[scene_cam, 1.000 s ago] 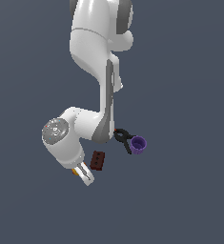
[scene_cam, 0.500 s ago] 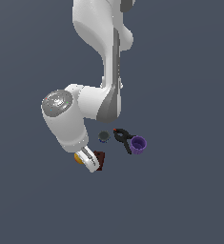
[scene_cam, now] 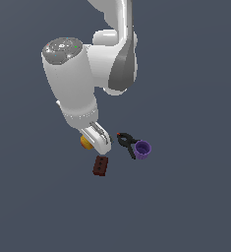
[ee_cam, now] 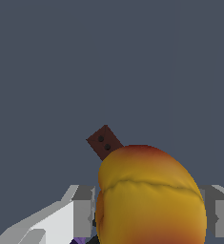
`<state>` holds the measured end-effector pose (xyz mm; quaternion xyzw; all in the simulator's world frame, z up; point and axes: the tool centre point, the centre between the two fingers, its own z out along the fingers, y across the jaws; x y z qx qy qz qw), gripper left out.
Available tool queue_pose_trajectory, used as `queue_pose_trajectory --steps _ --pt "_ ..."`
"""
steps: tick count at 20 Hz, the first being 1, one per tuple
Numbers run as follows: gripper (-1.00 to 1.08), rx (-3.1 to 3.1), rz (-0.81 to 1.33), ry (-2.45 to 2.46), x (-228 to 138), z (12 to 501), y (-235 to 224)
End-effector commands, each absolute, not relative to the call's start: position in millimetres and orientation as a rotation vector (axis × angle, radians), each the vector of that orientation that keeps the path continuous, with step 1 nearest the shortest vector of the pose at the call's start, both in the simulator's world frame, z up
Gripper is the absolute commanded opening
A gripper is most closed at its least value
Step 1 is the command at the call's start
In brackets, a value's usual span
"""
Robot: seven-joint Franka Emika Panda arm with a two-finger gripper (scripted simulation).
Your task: Pick up a designated object from a clutter of objects.
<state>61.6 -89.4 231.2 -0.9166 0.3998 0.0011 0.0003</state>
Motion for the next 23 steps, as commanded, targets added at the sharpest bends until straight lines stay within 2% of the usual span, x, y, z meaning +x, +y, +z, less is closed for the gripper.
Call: queue_pose_trajectory --steps 1,13,23 --pt "-1.00 -2.879 0.001 1.256 52 259 -81" --pt "-1.00 -2.880 -0.001 1.257 20 362 -50" --pt "-1.00 -2.880 -0.001 1.256 13 391 -41"
